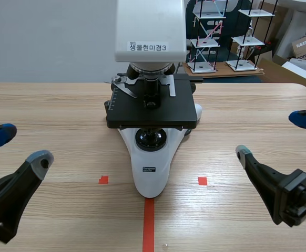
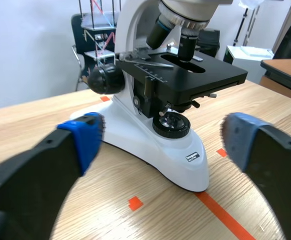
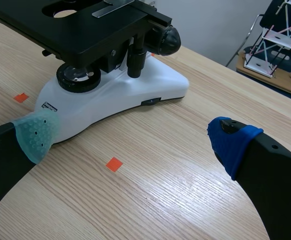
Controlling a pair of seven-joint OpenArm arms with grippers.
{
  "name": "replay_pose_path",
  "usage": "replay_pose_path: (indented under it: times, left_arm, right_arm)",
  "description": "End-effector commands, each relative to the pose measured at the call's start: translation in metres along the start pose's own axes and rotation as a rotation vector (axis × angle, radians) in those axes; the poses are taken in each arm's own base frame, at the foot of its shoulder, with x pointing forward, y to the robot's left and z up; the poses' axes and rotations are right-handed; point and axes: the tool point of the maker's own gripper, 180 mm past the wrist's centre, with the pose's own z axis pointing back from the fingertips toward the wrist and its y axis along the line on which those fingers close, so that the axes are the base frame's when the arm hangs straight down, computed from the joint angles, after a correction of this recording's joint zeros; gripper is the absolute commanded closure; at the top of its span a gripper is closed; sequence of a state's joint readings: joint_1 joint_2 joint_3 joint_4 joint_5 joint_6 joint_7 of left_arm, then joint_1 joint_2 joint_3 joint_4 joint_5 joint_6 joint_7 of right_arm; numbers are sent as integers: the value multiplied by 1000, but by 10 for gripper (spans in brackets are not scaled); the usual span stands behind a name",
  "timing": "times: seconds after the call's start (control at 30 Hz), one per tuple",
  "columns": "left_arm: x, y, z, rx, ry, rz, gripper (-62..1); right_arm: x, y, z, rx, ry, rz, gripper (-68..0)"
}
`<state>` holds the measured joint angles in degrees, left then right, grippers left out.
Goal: Return to the home posture
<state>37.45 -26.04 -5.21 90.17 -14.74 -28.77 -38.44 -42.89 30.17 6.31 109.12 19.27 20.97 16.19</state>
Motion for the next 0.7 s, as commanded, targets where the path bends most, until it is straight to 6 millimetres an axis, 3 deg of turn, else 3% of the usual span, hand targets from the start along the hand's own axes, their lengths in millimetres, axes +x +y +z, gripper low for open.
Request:
replay_pose_path:
  times: [0.0,0.07,0.17,0.67]
  left_arm:
    - [6,-1,4,-1,-17,-8,-545]
    - [4,-2,11,-1,4,-23,-551]
    - [5,-4,18,-3,28,-39,-622]
    - [32,-19,21,-29,45,-96,-623]
  right_arm:
    - [10,-3,0,-3,-30,15,-657]
    - [10,-3,0,-3,-30,15,-657]
    - [10,-3,0,-3,-30,15,-657]
    - [10,-3,0,-3,-30,15,-657]
